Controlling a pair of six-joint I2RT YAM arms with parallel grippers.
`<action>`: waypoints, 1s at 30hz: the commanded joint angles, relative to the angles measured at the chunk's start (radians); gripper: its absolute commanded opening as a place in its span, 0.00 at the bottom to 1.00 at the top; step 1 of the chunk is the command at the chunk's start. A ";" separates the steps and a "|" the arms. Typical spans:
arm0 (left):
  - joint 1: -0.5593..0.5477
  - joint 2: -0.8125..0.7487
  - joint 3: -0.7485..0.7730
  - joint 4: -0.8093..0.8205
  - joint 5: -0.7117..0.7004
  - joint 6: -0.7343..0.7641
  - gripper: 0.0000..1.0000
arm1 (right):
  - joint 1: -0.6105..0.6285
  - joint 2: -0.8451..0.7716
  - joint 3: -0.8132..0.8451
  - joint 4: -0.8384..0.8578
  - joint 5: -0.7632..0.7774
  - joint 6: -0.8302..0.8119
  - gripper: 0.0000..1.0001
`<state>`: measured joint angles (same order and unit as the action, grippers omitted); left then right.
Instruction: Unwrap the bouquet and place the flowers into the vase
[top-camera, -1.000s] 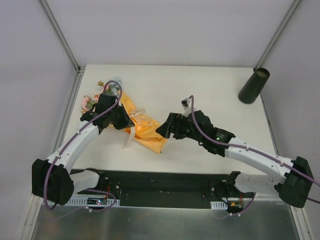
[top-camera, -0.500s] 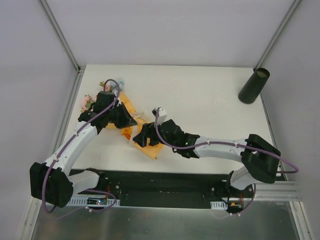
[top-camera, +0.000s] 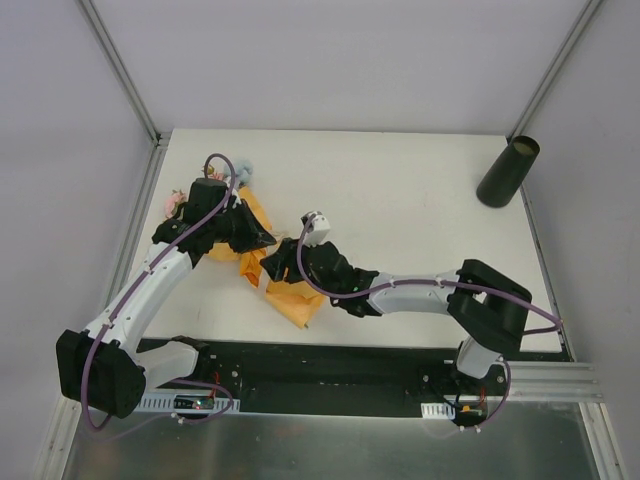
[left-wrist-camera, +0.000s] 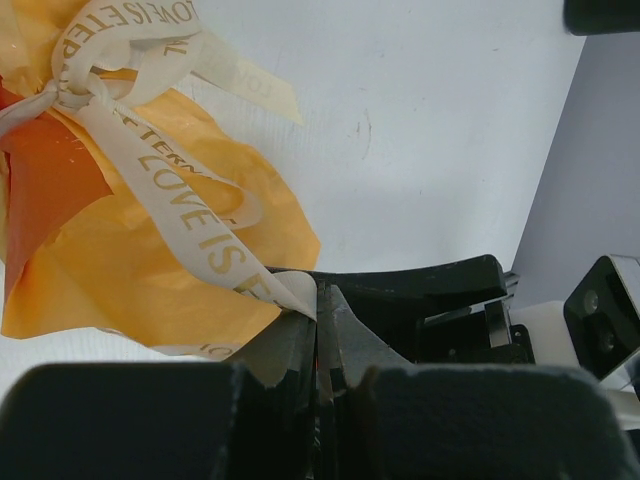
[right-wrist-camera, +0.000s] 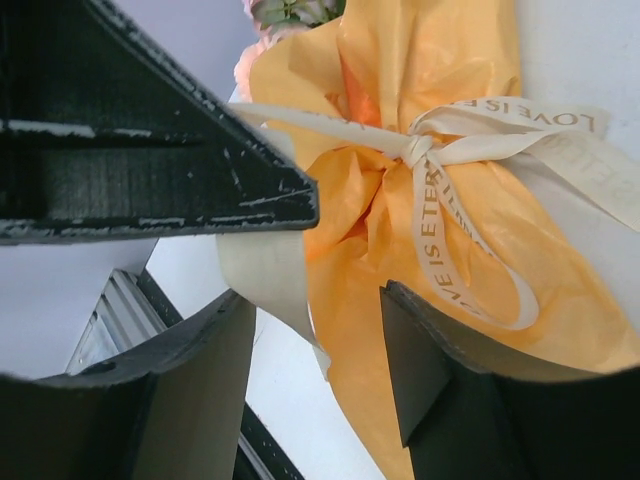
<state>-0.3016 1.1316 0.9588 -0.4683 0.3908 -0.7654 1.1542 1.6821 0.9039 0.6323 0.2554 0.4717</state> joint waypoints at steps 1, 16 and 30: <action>-0.004 -0.018 0.043 -0.001 0.020 -0.017 0.00 | 0.006 0.030 0.027 0.118 0.082 0.057 0.58; 0.041 -0.006 0.092 -0.059 -0.035 0.090 0.40 | -0.001 -0.011 -0.005 0.129 0.128 0.047 0.00; 0.279 0.055 0.100 -0.142 -0.168 0.126 0.47 | -0.044 -0.108 -0.004 0.044 0.171 -0.002 0.00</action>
<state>-0.0410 1.1481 1.0447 -0.5869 0.2760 -0.6502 1.1206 1.6398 0.8917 0.6800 0.4046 0.5014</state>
